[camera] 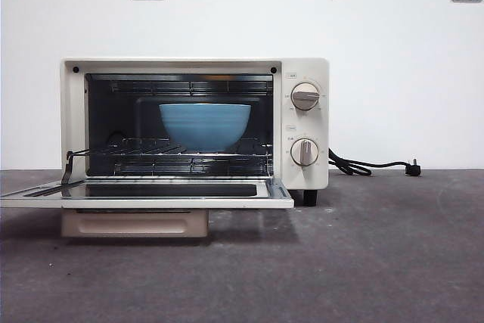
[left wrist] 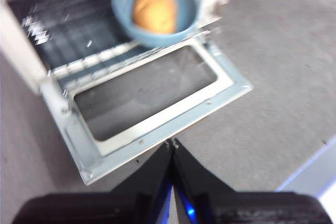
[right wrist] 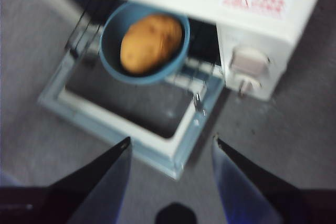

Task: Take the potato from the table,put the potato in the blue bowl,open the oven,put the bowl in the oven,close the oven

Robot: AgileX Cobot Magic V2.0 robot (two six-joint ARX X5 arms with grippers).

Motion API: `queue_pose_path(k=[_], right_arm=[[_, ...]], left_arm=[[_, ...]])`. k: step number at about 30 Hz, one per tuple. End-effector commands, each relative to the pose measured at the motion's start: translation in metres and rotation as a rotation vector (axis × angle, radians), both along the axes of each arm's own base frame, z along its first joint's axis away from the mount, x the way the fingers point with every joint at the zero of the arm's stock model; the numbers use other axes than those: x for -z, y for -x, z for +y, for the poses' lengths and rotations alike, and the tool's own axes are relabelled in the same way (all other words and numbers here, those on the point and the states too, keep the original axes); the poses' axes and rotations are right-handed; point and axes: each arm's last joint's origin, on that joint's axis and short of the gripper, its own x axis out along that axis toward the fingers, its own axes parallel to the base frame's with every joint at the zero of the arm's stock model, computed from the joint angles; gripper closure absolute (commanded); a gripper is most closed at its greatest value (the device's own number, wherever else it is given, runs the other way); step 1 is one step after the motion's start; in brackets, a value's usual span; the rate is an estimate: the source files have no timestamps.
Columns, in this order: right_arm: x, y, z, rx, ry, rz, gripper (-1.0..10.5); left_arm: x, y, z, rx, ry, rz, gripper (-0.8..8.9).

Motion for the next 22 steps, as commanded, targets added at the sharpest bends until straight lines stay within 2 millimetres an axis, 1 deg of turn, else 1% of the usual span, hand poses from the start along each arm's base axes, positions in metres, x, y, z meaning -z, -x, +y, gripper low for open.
queue_pose_path(k=[1,4,6,12,15,22], right_arm=[[-0.010,0.018,-0.011,-0.053,0.031,-0.033,6.9],[-0.023,0.039,-0.024,-0.065,0.025,-0.065,6.9],[-0.032,0.053,-0.034,-0.067,0.015,-0.089,6.9],[-0.047,0.090,-0.058,-0.067,-0.014,-0.139,6.9],[-0.051,0.107,-0.069,-0.066,-0.020,-0.149,6.9],[-0.056,0.135,-0.087,-0.065,-0.035,-0.172,6.9]], left_arm=[[0.020,-0.009,0.005,-0.041,0.062,0.054,8.22],[0.044,-0.020,0.015,-0.095,0.093,0.079,8.22],[0.061,-0.029,0.021,-0.119,0.143,0.105,8.22],[0.108,-0.050,0.042,-0.208,0.223,0.188,8.22],[0.124,-0.060,0.051,-0.247,0.237,0.215,8.22],[0.149,-0.086,0.069,-0.323,0.244,0.240,8.22]])
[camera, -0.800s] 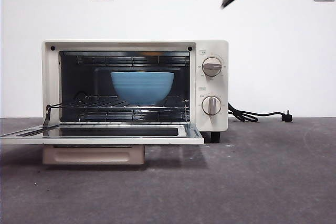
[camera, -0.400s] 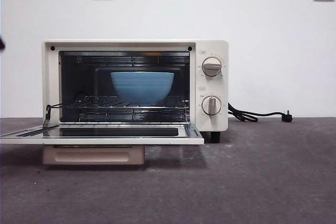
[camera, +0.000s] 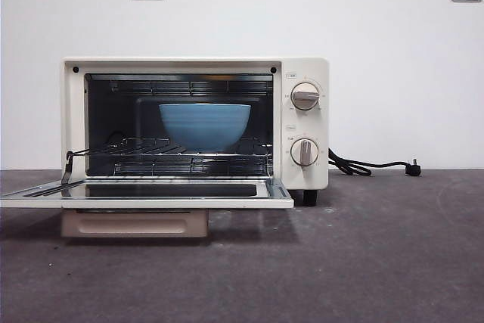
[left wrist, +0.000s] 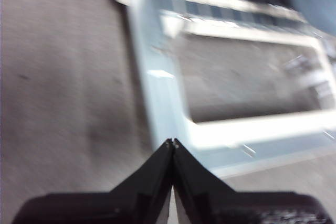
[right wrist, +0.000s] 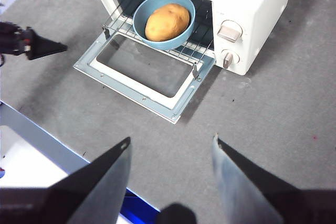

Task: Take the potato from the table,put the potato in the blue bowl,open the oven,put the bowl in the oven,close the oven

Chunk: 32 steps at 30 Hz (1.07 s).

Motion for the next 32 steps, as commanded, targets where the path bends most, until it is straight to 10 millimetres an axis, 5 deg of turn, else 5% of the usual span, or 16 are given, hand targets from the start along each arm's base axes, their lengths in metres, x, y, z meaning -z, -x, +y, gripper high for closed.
queue_pose_path(k=[1,21,32], right_arm=[[-0.001,0.007,-0.005,-0.006,-0.003,-0.011,6.9],[-0.004,0.019,-0.012,0.005,-0.030,-0.028,7.0],[-0.003,0.018,-0.011,0.009,-0.028,-0.025,7.0]], left_arm=[[0.013,-0.009,0.005,-0.014,0.010,0.022,8.22],[0.083,-0.040,0.005,0.083,0.163,0.185,8.22],[0.076,-0.044,0.006,0.141,0.342,0.125,8.22]])
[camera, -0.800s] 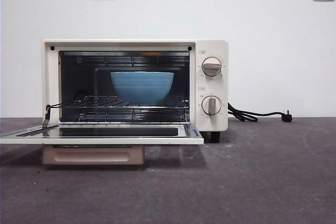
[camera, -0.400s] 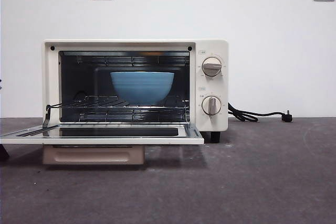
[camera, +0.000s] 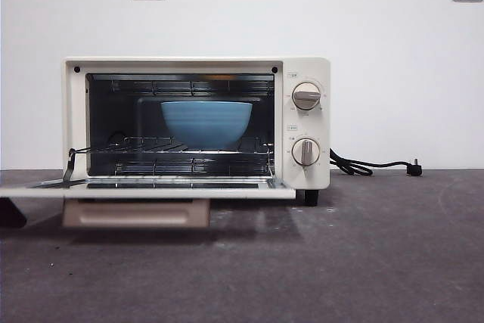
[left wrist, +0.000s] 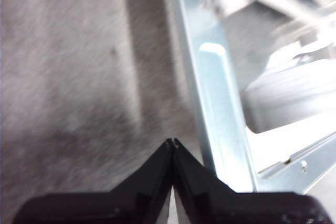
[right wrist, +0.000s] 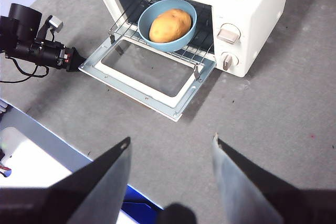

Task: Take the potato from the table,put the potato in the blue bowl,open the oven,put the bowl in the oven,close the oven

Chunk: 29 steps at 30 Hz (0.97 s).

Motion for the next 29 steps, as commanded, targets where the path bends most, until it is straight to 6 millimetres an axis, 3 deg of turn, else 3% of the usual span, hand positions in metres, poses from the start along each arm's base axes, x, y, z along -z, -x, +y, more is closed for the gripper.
queue_pose_path(k=[1,9,29], right_arm=[[0.000,-0.001,0.001,0.004,-0.005,0.001,7.0],[0.000,-0.001,0.001,0.006,-0.002,0.001,7.0],[0.000,-0.001,0.001,0.011,-0.006,0.006,7.0]], left_arm=[[-0.006,-0.002,-0.001,0.022,0.084,-0.025,8.21],[-0.035,-0.012,0.008,-0.022,0.146,-0.133,8.21],[-0.103,-0.050,0.016,-0.057,0.056,-0.396,8.21]])
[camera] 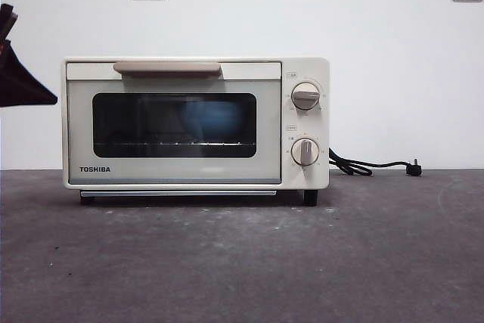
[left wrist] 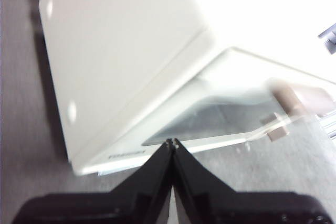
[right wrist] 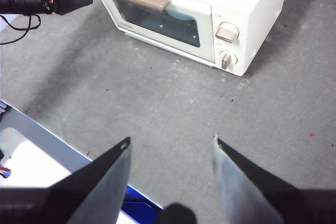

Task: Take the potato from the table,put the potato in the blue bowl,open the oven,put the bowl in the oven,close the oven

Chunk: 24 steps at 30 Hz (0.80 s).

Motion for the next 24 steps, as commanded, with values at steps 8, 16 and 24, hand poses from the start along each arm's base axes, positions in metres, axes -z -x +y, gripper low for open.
queue_pose_path(k=[8,16,24], right_arm=[[0.002,-0.001,0.001,-0.001,0.011,0.026,7.0],[0.004,-0.003,0.003,-0.021,0.043,0.036,7.0],[0.005,-0.005,0.006,-0.088,0.033,0.049,7.0]], left_arm=[[-0.029,0.020,-0.014,0.051,0.001,-0.010,8.21],[-0.082,0.079,-0.043,0.049,-0.095,-0.094,8.21],[-0.108,0.156,-0.059,0.009,-0.204,-0.116,8.21]])
